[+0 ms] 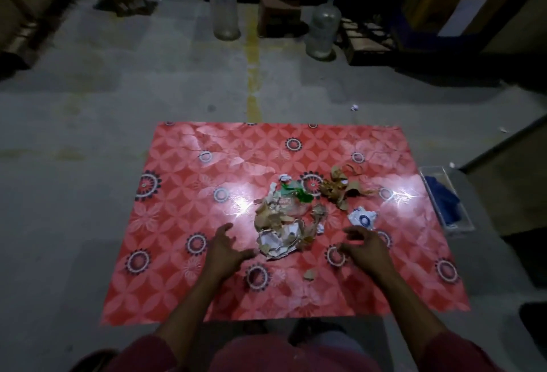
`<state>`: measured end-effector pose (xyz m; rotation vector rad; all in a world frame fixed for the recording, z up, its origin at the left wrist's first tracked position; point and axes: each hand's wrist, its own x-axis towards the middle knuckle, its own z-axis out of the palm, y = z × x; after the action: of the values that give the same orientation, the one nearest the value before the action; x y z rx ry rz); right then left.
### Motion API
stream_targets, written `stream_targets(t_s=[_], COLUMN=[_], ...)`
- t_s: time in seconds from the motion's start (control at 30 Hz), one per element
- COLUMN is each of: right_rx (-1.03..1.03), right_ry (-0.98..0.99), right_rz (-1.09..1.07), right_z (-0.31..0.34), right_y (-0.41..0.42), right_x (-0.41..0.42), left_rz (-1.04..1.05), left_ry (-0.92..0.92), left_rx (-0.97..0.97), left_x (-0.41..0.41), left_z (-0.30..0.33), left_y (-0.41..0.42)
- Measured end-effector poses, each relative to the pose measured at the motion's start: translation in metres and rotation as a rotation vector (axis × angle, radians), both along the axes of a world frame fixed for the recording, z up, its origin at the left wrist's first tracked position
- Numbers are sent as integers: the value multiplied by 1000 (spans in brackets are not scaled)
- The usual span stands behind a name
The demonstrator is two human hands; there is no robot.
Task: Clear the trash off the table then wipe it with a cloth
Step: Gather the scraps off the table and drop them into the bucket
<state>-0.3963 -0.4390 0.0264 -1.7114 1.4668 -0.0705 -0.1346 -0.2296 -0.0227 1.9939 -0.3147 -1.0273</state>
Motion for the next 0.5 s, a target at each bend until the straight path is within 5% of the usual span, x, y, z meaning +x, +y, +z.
stream_targets(t_s=[0.23, 0.37, 0.5], right_rx=[-35, -56, -49], right_ry=[132, 76, 132], right_rz=[-211, 33, 268], right_z=[-55, -91, -37], right_y=[-123, -121, -92], right_x=[-9, 29, 75], left_rz=[-131, -103, -217], left_ry=[-77, -26, -96], left_rx=[238, 174, 239], left_x=[26, -3, -15], left_z=[-19, -23, -19], left_y=[-76, -128, -161])
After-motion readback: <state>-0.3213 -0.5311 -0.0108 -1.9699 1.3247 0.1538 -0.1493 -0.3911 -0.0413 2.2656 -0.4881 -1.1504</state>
